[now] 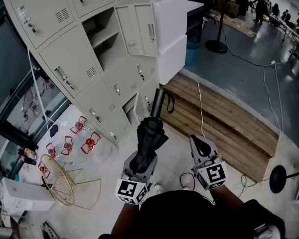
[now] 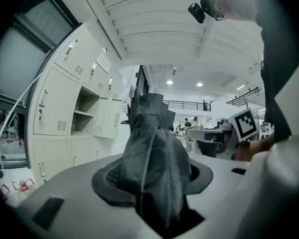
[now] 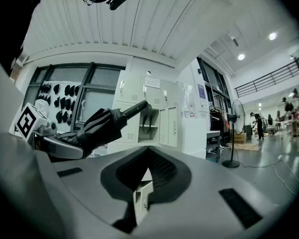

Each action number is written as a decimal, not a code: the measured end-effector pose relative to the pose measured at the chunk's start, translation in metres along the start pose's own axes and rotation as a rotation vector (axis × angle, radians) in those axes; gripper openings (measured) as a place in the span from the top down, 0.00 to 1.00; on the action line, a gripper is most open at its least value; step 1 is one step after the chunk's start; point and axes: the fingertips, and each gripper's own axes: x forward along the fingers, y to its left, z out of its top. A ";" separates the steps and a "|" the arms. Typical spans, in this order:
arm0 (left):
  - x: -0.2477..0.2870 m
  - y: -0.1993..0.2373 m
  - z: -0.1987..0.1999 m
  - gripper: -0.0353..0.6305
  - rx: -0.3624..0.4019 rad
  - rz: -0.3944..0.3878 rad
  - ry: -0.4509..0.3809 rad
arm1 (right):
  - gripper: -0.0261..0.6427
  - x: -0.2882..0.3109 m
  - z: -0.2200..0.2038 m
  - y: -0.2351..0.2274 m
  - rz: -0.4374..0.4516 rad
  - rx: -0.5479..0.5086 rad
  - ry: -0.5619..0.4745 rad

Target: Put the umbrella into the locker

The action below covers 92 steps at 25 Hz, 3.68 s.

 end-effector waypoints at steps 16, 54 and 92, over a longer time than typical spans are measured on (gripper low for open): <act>-0.002 0.046 0.002 0.62 -0.027 0.007 -0.005 | 0.96 0.038 -0.001 0.015 -0.032 0.027 0.005; 0.147 0.182 0.033 0.62 0.005 0.181 0.001 | 0.96 0.251 -0.009 -0.049 0.185 0.045 0.013; 0.262 0.385 0.057 0.62 0.007 0.404 0.030 | 0.96 0.510 -0.020 -0.050 0.438 0.057 0.029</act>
